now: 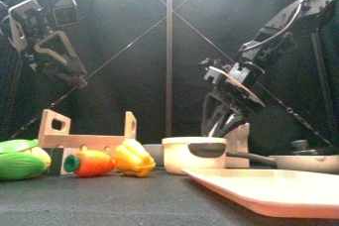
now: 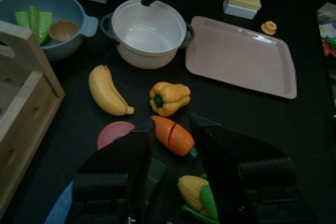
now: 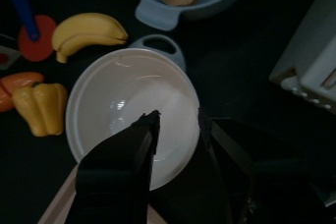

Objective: Place pot above plate

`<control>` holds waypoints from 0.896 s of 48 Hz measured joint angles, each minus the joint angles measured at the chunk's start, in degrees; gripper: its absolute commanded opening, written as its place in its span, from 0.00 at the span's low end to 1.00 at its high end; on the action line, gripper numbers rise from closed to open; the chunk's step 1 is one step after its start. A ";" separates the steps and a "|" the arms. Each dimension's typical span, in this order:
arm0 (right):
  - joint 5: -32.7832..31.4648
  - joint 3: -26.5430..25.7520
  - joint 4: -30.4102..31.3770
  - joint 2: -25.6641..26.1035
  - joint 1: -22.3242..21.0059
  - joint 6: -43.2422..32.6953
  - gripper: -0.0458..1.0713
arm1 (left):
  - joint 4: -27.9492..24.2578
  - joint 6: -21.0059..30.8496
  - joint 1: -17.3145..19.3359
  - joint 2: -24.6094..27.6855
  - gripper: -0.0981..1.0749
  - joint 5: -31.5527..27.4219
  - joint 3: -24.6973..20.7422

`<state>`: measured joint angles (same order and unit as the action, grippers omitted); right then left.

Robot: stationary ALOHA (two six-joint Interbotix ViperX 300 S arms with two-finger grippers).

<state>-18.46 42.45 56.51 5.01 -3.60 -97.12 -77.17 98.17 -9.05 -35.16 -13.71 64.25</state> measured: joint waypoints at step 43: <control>-0.09 7.91 -5.98 13.01 15.29 -0.18 0.73 | -1.14 0.00 0.26 0.00 0.72 0.88 0.18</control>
